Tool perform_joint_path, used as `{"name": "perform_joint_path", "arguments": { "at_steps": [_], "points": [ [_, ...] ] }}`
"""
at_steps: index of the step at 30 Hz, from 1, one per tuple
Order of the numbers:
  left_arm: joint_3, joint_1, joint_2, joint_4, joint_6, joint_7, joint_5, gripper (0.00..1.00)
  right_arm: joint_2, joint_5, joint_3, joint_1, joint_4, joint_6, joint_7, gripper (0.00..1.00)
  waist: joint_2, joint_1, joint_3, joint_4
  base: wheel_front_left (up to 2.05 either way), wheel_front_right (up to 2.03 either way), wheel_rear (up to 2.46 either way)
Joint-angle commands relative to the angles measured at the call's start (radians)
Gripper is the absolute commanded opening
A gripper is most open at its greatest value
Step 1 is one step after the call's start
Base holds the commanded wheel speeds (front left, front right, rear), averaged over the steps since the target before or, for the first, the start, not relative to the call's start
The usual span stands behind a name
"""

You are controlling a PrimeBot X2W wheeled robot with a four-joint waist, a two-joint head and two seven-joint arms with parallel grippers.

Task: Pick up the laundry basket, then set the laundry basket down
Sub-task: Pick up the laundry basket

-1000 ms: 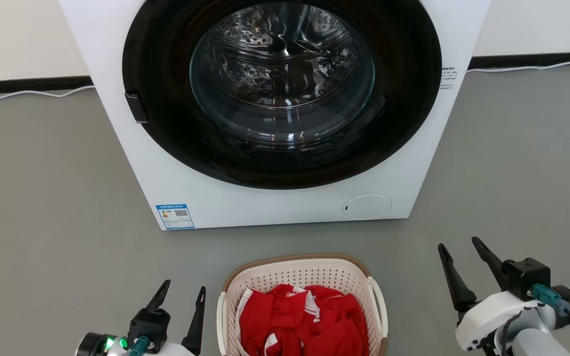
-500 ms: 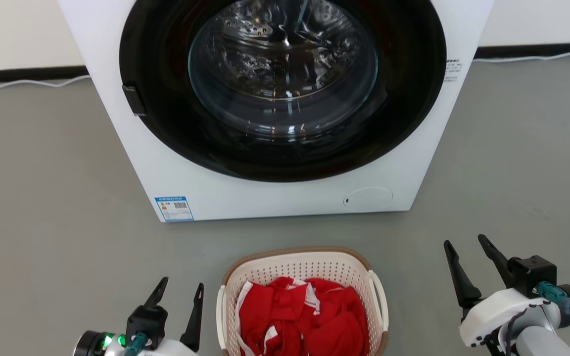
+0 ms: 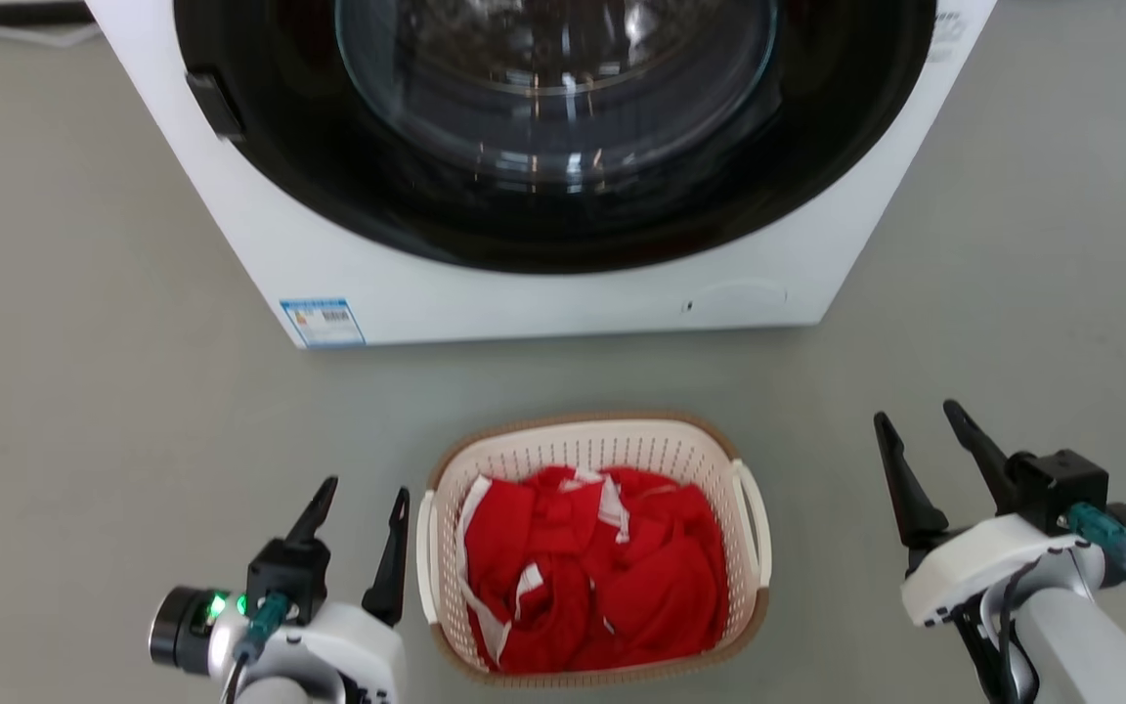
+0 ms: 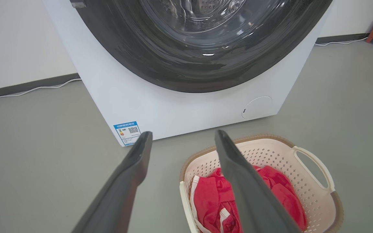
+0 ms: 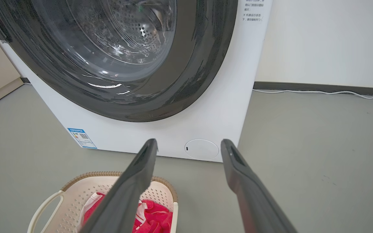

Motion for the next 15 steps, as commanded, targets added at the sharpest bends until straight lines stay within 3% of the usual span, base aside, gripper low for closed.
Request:
{"name": "perform_joint_path", "arguments": {
  "at_steps": [1, 15],
  "points": [
    [0.027, -0.038, 0.009, -0.022, -0.003, -0.012, -0.012, 1.0, -0.005, -0.008, 0.011, -0.02, -0.021, 0.003, -0.014, 1.0, 0.0, 0.0, 0.032, 0.003, 0.0, 0.0, 0.0],
    [-0.025, -0.176, 0.009, -0.027, 0.027, -0.012, -0.089, 1.0, -0.001, -0.006, 0.011, -0.117, -0.041, 0.003, -0.014, 1.0, 0.0, 0.0, 0.275, 0.015, 0.0, 0.0, 0.0]
  ]
}}
